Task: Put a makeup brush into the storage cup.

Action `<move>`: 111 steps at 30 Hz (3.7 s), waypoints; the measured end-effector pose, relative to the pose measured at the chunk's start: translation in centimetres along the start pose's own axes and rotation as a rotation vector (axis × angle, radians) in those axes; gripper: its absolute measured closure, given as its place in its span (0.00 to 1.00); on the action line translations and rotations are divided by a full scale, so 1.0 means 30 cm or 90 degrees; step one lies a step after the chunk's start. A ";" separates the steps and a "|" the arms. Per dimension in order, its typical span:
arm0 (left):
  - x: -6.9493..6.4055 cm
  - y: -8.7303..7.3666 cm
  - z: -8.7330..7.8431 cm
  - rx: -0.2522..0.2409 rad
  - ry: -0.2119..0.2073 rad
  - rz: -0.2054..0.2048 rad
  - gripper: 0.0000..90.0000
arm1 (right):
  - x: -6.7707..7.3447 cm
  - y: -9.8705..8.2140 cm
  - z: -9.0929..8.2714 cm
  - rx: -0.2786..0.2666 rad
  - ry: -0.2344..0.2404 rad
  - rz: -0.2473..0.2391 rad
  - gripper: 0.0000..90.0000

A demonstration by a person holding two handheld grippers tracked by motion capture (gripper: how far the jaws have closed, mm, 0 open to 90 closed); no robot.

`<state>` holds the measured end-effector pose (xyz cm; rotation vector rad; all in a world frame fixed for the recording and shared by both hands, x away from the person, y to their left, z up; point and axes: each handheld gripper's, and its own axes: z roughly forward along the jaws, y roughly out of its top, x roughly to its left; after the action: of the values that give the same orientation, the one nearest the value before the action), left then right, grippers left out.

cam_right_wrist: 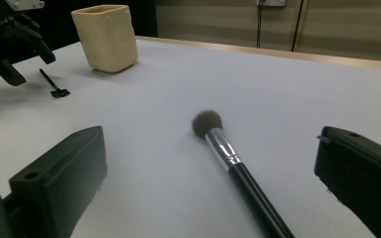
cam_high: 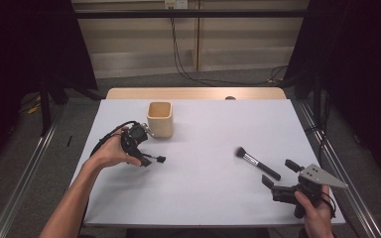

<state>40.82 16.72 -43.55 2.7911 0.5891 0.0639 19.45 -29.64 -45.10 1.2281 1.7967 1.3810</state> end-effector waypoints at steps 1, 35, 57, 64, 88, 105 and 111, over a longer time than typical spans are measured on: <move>-0.003 0.000 0.006 -0.004 0.002 -0.008 0.08 | 0.000 0.000 0.000 0.001 0.000 -0.001 0.00; -0.010 0.065 0.061 0.091 -0.031 0.034 0.57 | -0.001 -0.001 0.002 0.004 -0.004 -0.005 0.00; 0.007 0.074 0.062 0.108 -0.045 0.014 0.95 | -0.003 -0.003 -0.001 0.007 -0.005 -0.004 0.00; 0.012 0.071 0.058 0.105 -0.051 0.023 0.95 | -0.004 -0.004 -0.001 0.010 -0.004 -0.004 0.00; 0.018 0.039 -0.011 -0.004 -0.071 -0.016 0.95 | -0.003 -0.003 0.003 0.011 -0.004 -0.002 0.00; 0.007 -0.017 -0.102 -0.147 -0.068 -0.039 0.95 | 0.000 -0.003 0.003 0.012 -0.003 -0.003 0.00; -0.006 -0.040 -0.109 -0.191 -0.063 -0.058 0.95 | -0.002 -0.002 0.003 0.010 -0.006 -0.003 0.00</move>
<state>39.86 18.58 -40.76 2.4596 0.6254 -0.0043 19.52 -29.65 -45.20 1.2362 1.8062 1.3588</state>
